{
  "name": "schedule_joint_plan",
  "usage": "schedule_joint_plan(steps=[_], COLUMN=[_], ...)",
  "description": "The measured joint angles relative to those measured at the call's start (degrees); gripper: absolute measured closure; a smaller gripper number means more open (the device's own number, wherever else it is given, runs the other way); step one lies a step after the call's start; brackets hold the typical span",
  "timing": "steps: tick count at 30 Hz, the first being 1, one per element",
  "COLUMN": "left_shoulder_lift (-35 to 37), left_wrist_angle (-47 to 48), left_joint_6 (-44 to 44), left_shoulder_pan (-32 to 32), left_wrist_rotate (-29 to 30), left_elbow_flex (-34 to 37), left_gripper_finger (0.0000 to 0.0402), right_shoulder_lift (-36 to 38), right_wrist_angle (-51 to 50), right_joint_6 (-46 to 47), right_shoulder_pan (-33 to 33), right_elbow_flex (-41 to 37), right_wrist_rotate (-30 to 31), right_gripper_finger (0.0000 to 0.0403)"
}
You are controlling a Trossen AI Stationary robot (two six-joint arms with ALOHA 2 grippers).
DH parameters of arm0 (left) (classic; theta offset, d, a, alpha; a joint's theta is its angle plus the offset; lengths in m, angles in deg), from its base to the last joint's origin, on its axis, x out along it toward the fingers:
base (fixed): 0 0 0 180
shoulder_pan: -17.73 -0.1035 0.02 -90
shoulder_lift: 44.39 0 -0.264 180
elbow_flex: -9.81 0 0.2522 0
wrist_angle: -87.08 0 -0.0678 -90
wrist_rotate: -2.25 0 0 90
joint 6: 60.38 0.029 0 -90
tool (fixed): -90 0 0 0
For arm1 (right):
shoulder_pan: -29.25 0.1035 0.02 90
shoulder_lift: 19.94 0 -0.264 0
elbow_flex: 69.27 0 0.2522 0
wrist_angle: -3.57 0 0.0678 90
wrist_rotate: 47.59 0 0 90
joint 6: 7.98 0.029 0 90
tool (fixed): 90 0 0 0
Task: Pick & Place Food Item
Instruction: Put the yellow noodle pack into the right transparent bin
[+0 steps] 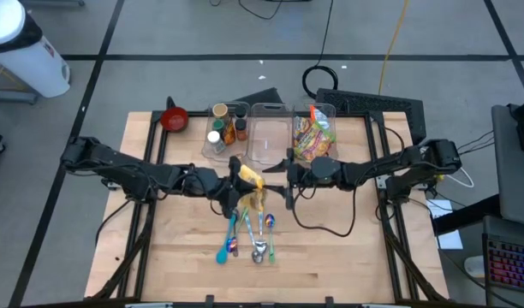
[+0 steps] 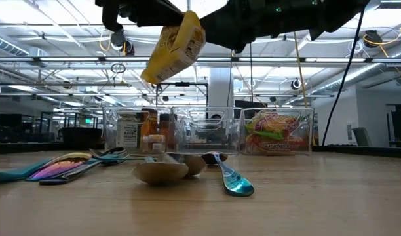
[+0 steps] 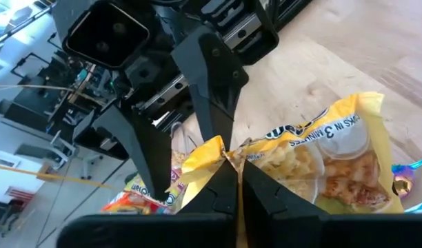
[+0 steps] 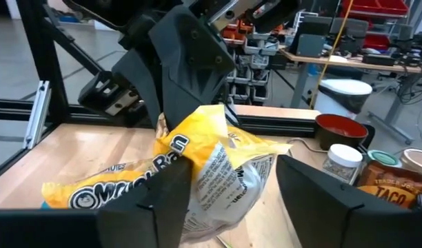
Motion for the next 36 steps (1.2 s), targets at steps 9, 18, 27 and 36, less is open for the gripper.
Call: schedule_joint_plan(steps=[9, 18, 27, 36], left_shoulder_lift=[0.0, 0.0, 0.0, 2.1], left_wrist_angle=[-1.0, -1.1, -4.2, -4.9], left_joint_6=[-0.7, -2.4, -16.2, -18.4], left_shoulder_pan=[0.0, 0.0, 0.0, 0.9], left_wrist_rotate=[-0.2, 0.0, 0.0, 0.7], left_elbow_flex=[0.0, 0.0, 0.0, 0.0], left_gripper_finger=[0.0386, 0.0375, 0.0313, 0.0175], right_shoulder_lift=[0.0, 0.0, 0.1, 1.4], right_wrist_angle=[0.0, 0.0, 0.0, -2.9], right_joint_6=[-0.9, -3.9, -4.1, -3.9], right_shoulder_pan=[0.0, 0.0, 0.0, -0.1], right_elbow_flex=[0.0, 0.0, 0.0, 0.0], right_wrist_rotate=[-4.6, -4.4, -4.2, -4.2], right_gripper_finger=[0.0292, 0.0397, 0.0402, 0.0403])
